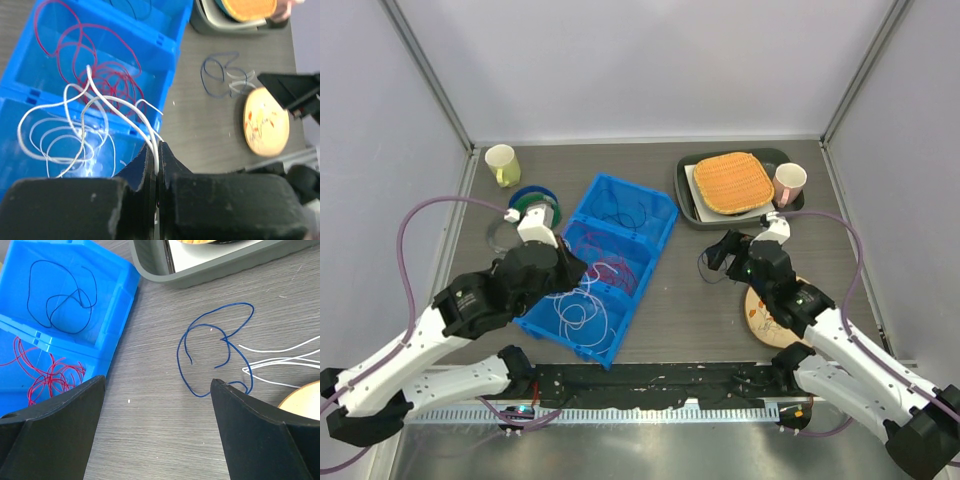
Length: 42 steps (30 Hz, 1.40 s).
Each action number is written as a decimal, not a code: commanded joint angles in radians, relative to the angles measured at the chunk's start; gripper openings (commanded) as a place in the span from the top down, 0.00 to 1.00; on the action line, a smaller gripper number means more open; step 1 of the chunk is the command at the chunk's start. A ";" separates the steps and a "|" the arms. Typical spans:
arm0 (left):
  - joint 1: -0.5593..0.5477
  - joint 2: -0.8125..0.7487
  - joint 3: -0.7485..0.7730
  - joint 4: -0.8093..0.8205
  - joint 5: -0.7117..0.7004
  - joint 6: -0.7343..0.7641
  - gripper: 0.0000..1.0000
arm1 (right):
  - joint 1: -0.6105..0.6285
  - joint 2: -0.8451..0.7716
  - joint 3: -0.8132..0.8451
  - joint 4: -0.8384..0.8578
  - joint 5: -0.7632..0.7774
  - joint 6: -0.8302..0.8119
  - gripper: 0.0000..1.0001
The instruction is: Untangle the cables
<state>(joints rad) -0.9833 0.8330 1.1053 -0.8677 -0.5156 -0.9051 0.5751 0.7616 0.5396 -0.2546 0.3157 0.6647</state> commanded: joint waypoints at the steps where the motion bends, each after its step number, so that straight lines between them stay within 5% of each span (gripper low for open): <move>1: 0.000 -0.101 -0.057 -0.025 0.190 0.033 1.00 | 0.005 0.008 0.030 0.046 -0.027 -0.027 0.09; 11: -0.002 -0.181 -0.119 -0.094 0.149 -0.032 1.00 | 0.005 0.025 0.034 0.044 -0.043 -0.039 0.09; 31: 0.023 0.072 -0.234 -0.068 0.043 -0.153 0.94 | 0.005 0.042 0.036 0.038 -0.032 -0.036 0.09; 33: 0.055 0.092 -0.245 -0.073 0.052 -0.152 0.89 | 0.005 0.042 0.034 0.037 -0.029 -0.037 0.09; 36: 0.074 0.080 -0.263 -0.053 0.066 -0.150 0.69 | 0.005 0.042 0.036 0.034 -0.021 -0.037 0.10; 37: 0.072 0.069 -0.266 -0.050 0.069 -0.150 0.53 | 0.006 0.044 0.034 0.034 -0.017 -0.037 0.09; 40: 0.074 0.020 -0.277 -0.022 0.095 -0.135 0.29 | 0.006 0.051 0.034 0.032 -0.004 -0.042 0.09; 42: 0.074 -0.014 -0.285 -0.008 0.097 -0.123 0.23 | 0.005 0.061 0.034 0.034 0.013 -0.040 0.09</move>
<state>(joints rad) -0.9138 0.8909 0.8246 -0.9421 -0.4194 -1.0386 0.5751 0.8062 0.5404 -0.2550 0.2829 0.6384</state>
